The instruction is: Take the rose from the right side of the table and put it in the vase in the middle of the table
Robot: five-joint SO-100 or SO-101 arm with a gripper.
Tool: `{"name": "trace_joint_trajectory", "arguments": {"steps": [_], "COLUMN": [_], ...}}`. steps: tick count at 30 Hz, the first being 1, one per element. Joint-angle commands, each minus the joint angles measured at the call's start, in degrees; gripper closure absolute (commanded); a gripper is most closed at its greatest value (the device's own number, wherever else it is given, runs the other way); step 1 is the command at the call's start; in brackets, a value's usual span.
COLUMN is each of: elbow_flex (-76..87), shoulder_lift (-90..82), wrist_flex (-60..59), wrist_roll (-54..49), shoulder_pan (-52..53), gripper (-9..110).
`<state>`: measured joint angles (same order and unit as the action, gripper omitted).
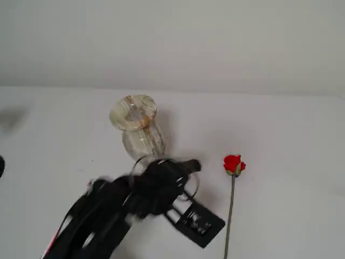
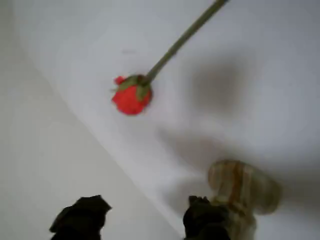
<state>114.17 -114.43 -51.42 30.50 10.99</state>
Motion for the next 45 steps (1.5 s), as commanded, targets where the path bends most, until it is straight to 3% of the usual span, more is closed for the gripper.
{"name": "trace_joint_trajectory", "arguments": {"steps": [1,6,16,19,23,33,45], "elbow_flex": [-12.74,-21.27,-59.24,-79.37,-125.42,-125.86,-125.86], "shoulder_lift": [11.34,22.41,54.14,67.24,93.69,101.25,103.01], "wrist_flex": [-2.2,-4.22,-21.8,-32.43,-48.08,-45.79,-45.88], "wrist_roll": [7.65,13.27,18.19,19.25,19.51,21.27,16.87], "shoulder_pan": [0.79,1.41,4.92,5.1,5.27,4.66,4.48], "gripper": [70,64,61,61,62,64,79]}}
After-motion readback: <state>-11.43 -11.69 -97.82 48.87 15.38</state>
